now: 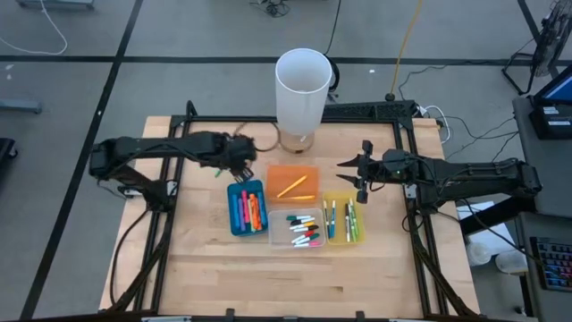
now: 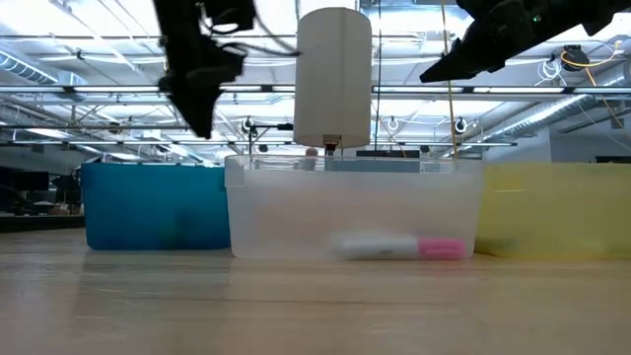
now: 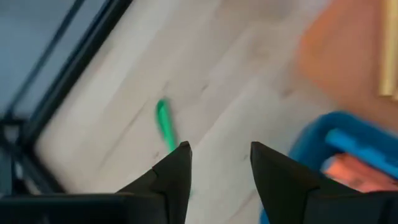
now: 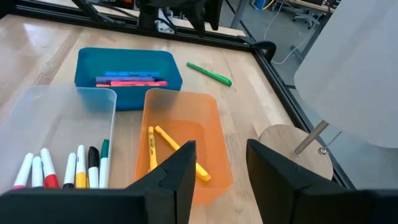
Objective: Pick & Place Markers
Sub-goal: Put the green pen into the orange bin
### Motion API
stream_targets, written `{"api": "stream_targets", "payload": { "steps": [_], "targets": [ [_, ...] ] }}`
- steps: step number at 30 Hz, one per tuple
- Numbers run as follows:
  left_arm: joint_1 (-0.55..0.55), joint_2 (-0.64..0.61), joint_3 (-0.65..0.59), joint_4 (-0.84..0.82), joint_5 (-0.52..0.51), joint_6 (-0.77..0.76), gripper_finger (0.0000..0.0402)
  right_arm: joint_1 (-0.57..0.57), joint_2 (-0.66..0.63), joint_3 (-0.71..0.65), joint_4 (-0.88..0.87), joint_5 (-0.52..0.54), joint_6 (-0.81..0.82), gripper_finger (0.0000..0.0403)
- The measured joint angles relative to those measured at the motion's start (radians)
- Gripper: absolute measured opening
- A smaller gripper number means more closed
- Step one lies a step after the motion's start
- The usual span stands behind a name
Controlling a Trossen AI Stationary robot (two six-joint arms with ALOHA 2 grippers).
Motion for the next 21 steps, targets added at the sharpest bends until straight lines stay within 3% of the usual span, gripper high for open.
{"api": "stream_targets", "payload": {
  "steps": [5, 12, 21],
  "targets": [
    [0.114, -0.091, -0.166, 0.047, 0.061, -0.062, 0.0170, 0.000, 0.000, 0.000, 0.001, -0.002, -0.001, 0.0128],
    [0.267, -0.086, -0.388, 0.263, 0.218, -0.010, 0.0171, 0.000, 0.000, 0.000, 0.001, -0.003, 0.000, 0.0128],
    [0.378, -0.086, -0.482, 0.330, 0.275, 0.009, 0.0170, 0.000, 0.000, 0.000, 0.001, -0.003, 0.001, 0.0128]
  ]
}}
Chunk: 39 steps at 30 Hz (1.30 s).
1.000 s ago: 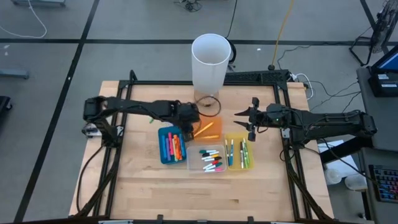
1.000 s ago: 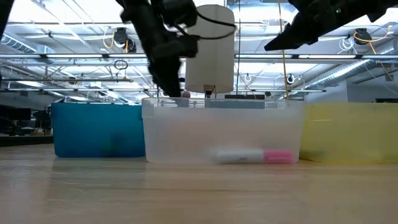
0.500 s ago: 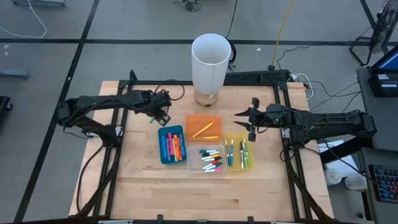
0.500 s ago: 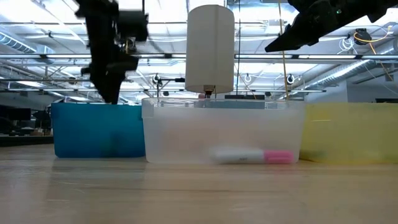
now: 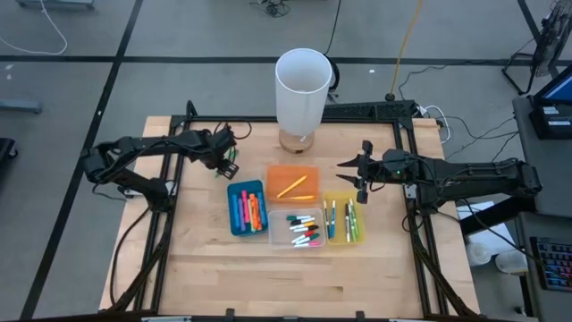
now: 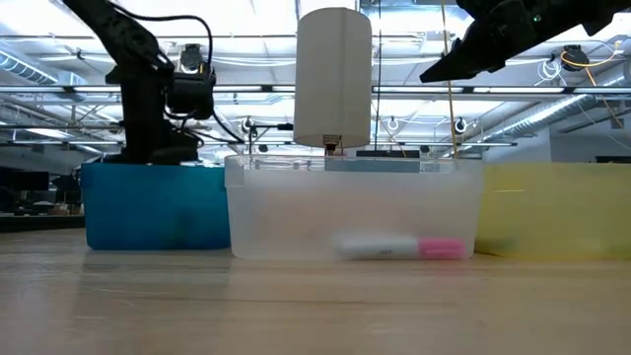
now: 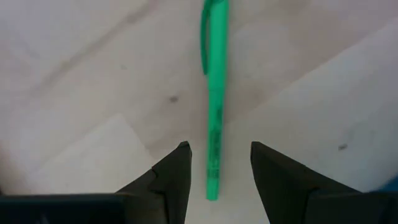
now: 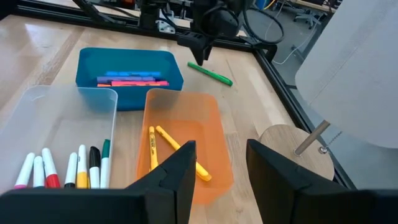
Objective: Pick & Place Markers
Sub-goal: Put the green pen into the orange bin
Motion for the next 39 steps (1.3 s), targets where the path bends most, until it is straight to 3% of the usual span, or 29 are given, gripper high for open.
{"api": "stream_targets", "payload": {
  "steps": [7, 13, 25, 29, 34, 39],
  "targets": [
    [0.020, 0.000, -0.051, 0.044, 0.026, -0.018, 0.0170, 0.000, 0.000, 0.000, 0.000, 0.000, 0.000, 0.0128],
    [0.020, 0.000, -0.117, 0.207, 0.025, 0.023, 0.0170, 0.000, 0.000, 0.000, 0.000, 0.000, 0.001, 0.0128],
    [0.054, -0.011, -0.226, 0.267, 0.026, 0.025, 0.0168, 0.000, 0.000, 0.000, 0.001, 0.000, 0.008, 0.0128],
    [0.054, -0.011, -0.234, 0.284, 0.025, 0.038, 0.0130, 0.000, 0.000, 0.000, 0.000, 0.000, 0.008, 0.0128],
    [0.061, -0.009, -0.236, 0.295, 0.015, 0.044, 0.0031, 0.000, 0.000, 0.000, 0.000, -0.001, 0.008, 0.0128],
    [0.066, -0.028, -0.237, 0.291, 0.016, 0.056, 0.0030, 0.000, 0.000, 0.000, 0.000, -0.001, 0.015, 0.0128]
  ]
}}
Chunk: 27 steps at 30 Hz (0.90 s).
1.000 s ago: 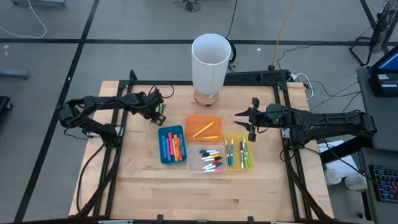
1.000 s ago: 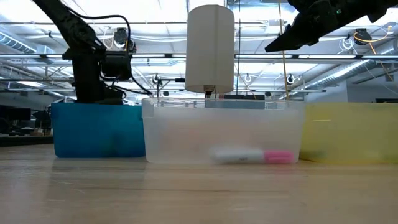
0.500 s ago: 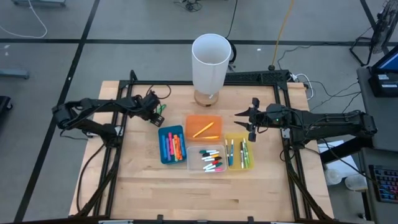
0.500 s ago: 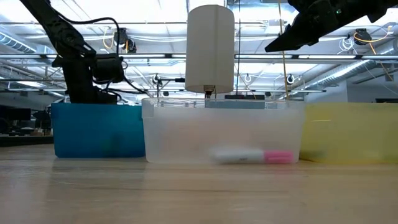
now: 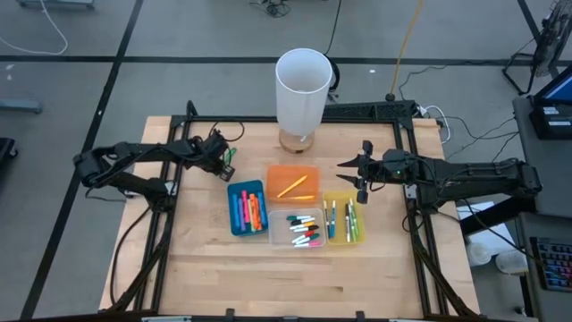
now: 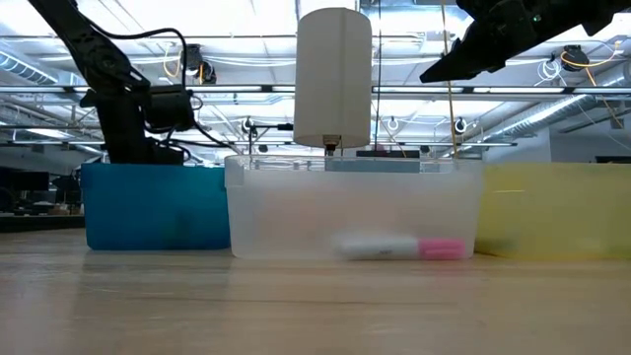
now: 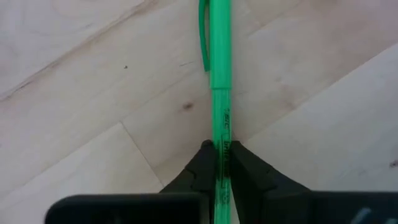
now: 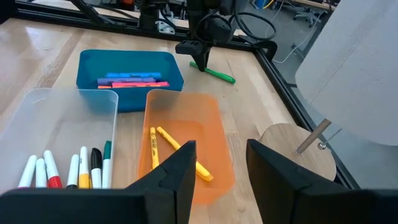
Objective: Pick & Place Markers
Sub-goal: Put the green pen into the orange bin
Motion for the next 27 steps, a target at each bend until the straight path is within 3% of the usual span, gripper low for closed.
{"api": "stream_targets", "payload": {
  "steps": [9, 16, 21, 27],
  "targets": [
    [-0.049, -0.156, 0.112, -0.021, -0.004, 0.058, 0.0022, 0.000, 0.000, 0.000, 0.000, 0.000, 0.000, 0.0128],
    [-0.197, -0.194, 0.315, -0.026, -0.006, 0.128, 0.0022, 0.000, 0.000, 0.000, 0.000, 0.000, 0.000, 0.0128],
    [-0.338, -0.110, 0.497, -0.050, -0.032, 0.204, 0.0022, 0.000, 0.000, 0.000, 0.000, 0.000, -0.002, 0.0128],
    [-0.457, 0.118, 0.718, -0.183, -0.023, 0.293, 0.0022, 0.000, 0.000, 0.000, 0.001, 0.000, -0.003, 0.0128]
  ]
}}
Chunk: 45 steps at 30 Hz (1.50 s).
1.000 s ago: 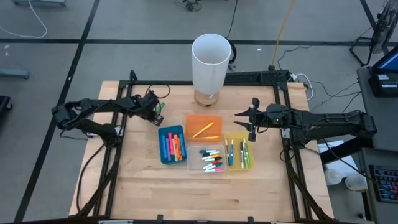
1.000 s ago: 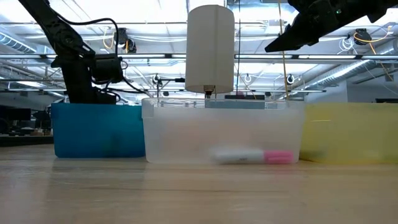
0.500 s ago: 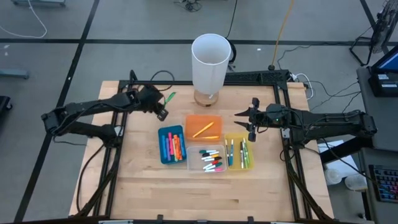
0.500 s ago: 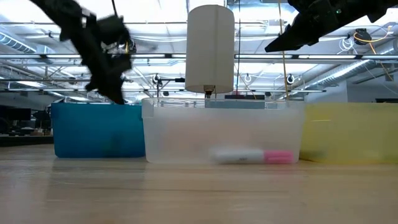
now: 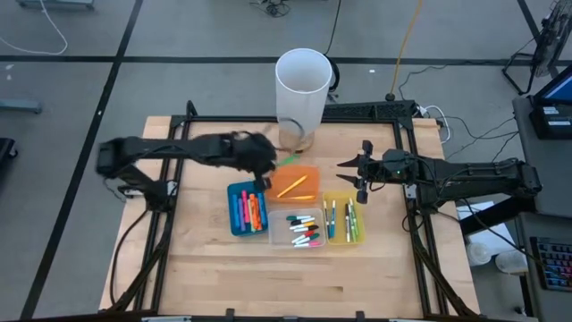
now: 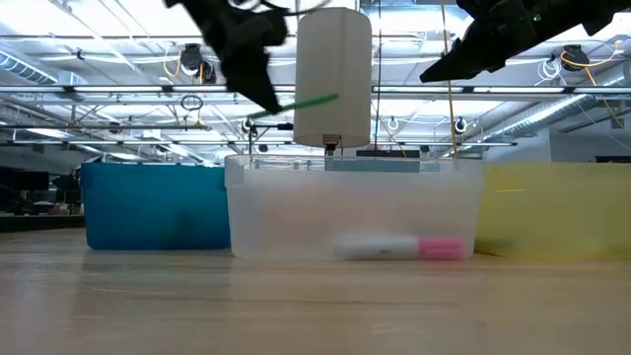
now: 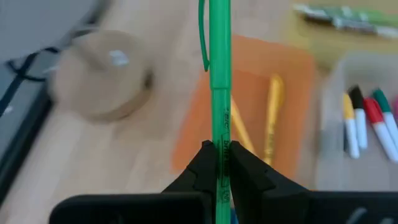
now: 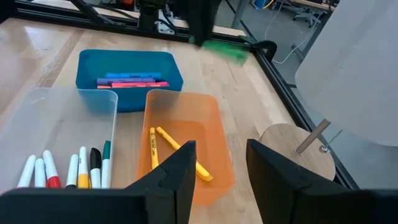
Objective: Pick & Place Markers
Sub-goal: Put the green pen into the orange bin, then return to Home Position
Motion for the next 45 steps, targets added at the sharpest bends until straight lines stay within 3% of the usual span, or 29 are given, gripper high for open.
{"api": "stream_targets", "payload": {
  "steps": [8, 14, 19, 25, 29, 32, 36, 41, 45],
  "targets": [
    [-0.076, 0.301, 0.146, -0.064, 0.140, 0.078, 0.0033, 0.000, 0.000, 0.000, -0.001, 0.000, 0.005, 0.0128],
    [-0.073, 0.372, 0.166, -0.063, 0.146, 0.077, 0.0061, 0.000, 0.000, 0.000, -0.002, 0.000, 0.005, 0.0128],
    [-0.057, 0.344, 0.168, -0.057, 0.093, 0.075, 0.0079, 0.000, 0.000, 0.000, -0.001, 0.000, 0.006, 0.0128],
    [-0.041, 0.270, 0.177, -0.070, 0.079, 0.079, 0.0074, 0.000, 0.000, 0.000, -0.002, 0.000, 0.005, 0.0128],
    [-0.033, 0.135, 0.265, -0.265, 0.074, 0.065, 0.0069, 0.000, -0.002, 0.000, -0.006, 0.000, -0.006, 0.0128],
    [-0.038, -0.016, 0.260, -0.291, 0.073, 0.066, 0.0065, 0.000, -0.032, 0.000, -0.028, 0.004, -0.014, 0.0128],
    [-0.097, -0.286, 0.095, -0.189, 0.074, 0.180, 0.0066, 0.000, -0.137, 0.000, -0.055, 0.006, -0.006, 0.0128],
    [-0.131, -0.682, -0.438, 0.346, 0.067, 0.160, 0.0065, 0.000, -0.360, 0.000, -0.151, 0.005, 0.020, 0.0128],
    [-0.124, -0.907, -0.769, 0.608, 0.063, 0.038, 0.0067, 0.000, -0.507, -0.071, -0.129, 0.005, 0.105, 0.0128]
  ]
}}
